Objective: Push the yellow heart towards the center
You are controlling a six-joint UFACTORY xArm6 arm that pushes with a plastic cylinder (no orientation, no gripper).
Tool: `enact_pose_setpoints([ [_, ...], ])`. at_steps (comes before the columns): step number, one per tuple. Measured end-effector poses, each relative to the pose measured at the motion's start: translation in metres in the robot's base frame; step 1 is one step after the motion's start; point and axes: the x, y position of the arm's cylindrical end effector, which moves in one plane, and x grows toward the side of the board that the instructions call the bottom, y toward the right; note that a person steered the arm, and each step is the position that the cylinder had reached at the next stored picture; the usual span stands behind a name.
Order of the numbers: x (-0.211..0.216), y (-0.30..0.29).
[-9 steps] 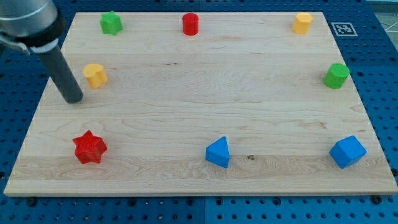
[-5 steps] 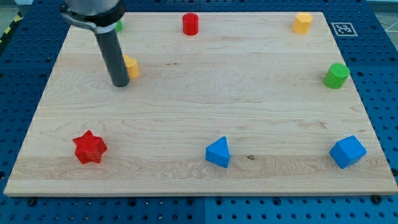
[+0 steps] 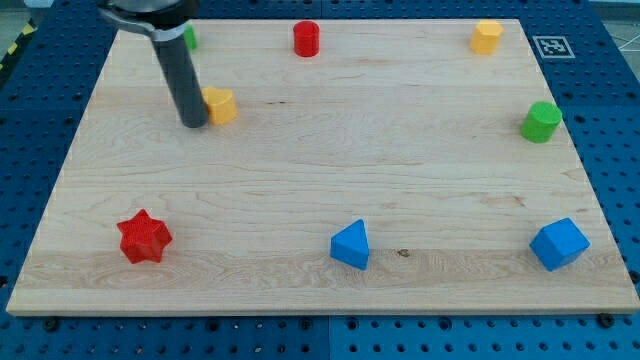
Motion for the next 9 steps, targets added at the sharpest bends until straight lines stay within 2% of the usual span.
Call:
enact_pose_setpoints([
  [1, 0.0, 0.026],
  [2, 0.0, 0.005],
  [3, -0.005, -0.046],
  [6, -0.041, -0.03],
  [9, -0.026, 0.084],
])
